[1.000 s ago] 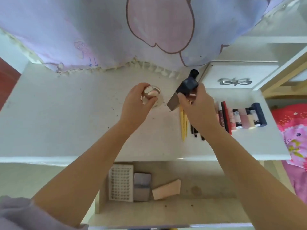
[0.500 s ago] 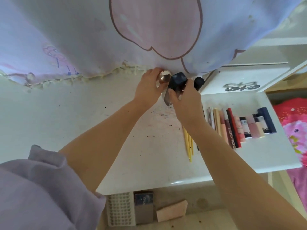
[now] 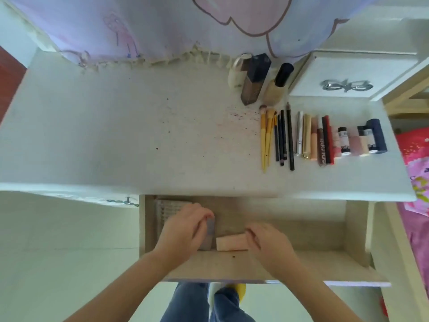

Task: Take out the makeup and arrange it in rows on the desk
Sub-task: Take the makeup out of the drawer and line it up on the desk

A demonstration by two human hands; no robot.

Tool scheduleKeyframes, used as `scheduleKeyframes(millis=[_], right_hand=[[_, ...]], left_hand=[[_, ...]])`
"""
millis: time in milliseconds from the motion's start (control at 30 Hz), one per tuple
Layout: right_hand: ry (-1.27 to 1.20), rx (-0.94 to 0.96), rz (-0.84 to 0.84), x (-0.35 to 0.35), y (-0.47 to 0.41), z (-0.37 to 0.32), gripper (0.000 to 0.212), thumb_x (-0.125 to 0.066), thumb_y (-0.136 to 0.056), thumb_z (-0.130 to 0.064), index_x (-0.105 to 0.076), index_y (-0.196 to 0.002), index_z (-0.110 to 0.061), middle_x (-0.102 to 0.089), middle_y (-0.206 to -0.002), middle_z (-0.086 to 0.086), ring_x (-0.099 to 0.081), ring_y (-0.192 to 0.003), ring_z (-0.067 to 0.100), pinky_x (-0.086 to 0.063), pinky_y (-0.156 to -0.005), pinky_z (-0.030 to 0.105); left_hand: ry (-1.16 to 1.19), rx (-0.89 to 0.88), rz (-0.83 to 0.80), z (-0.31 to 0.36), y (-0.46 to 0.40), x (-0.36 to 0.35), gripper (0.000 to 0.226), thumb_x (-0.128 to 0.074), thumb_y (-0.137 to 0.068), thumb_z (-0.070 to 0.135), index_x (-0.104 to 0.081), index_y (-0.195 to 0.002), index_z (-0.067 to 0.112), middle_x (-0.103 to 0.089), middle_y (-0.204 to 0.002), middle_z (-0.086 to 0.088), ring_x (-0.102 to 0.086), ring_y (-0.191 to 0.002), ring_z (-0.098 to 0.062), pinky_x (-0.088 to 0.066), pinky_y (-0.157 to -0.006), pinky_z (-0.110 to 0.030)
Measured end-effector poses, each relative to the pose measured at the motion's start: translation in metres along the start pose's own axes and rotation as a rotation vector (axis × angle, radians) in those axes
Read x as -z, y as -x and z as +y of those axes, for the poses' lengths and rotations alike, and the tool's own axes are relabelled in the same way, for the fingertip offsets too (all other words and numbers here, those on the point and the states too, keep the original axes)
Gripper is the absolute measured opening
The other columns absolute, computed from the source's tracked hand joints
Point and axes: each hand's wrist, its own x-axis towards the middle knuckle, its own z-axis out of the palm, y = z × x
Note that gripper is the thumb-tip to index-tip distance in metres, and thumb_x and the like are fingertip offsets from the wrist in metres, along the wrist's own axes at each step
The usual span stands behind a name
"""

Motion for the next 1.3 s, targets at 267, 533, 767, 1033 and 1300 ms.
scheduleKeyframes(millis=[267,533,767,1033,1300], right_hand=[[0.345,-0.184,-0.328,-0.071,-0.012,0.049,0.035,-0.036,-0.097,-0.028,-0.039,-0.13,-0.017,-0.04,-0.132,0.008,-0.041,-0.121,0.028,-0.035,-0.093,0.037],[0.371,-0.134,-0.256,-0.086,-0.021,0.048,0.033,-0.042,-0.096,-0.031,-0.042,-0.124,-0.013,-0.049,-0.126,0.009,-0.047,-0.116,0.029,-0.037,-0.091,0.038],[0.222,-0.117,-0.31,-0.085,-0.017,0.056,0.03,-0.039,-0.098,-0.031,-0.052,-0.124,-0.021,-0.054,-0.122,0.005,-0.054,-0.11,0.026,-0.038,-0.094,0.037],[-0.229,-0.257,-0.158,-0.037,-0.003,0.048,0.021,-0.051,-0.094,-0.027,-0.056,-0.11,-0.015,-0.064,-0.102,0.002,-0.054,-0.084,0.014,-0.036,-0.064,0.021],[-0.54,-0.221,0.092,0.087,0.02,0.016,0.008,-0.054,-0.094,-0.029,-0.06,-0.096,-0.024,-0.066,-0.073,-0.007,-0.062,-0.056,0.003,-0.046,-0.049,0.015]], left_hand=[[-0.701,0.234,-0.61,-0.049,0.001,-0.086,0.071,-0.048,-0.089,0.013,-0.01,-0.149,0.014,-0.013,-0.153,-0.01,-0.014,-0.142,-0.029,-0.006,-0.118,-0.047],[-0.888,0.172,-0.601,-0.053,0.002,-0.086,0.06,-0.049,-0.089,0.009,-0.026,-0.144,0.009,-0.03,-0.142,-0.013,-0.022,-0.137,-0.03,0.004,-0.114,-0.054],[-0.838,0.167,-0.558,-0.056,-0.002,-0.086,0.051,-0.042,-0.091,0.01,-0.031,-0.141,0.01,-0.04,-0.139,-0.008,-0.032,-0.134,-0.025,0.008,-0.115,-0.05],[-0.733,0.088,-0.598,-0.054,-0.007,-0.075,0.034,-0.047,-0.094,0.022,-0.05,-0.128,0.016,-0.047,-0.13,-0.005,-0.038,-0.129,-0.023,0.006,-0.117,-0.046],[0.032,0.273,-0.452,-0.007,-0.032,0.013,0.018,-0.061,-0.089,0.023,-0.061,-0.106,0.027,-0.055,-0.094,0.015,-0.053,-0.088,0.0,-0.04,-0.075,-0.009]])
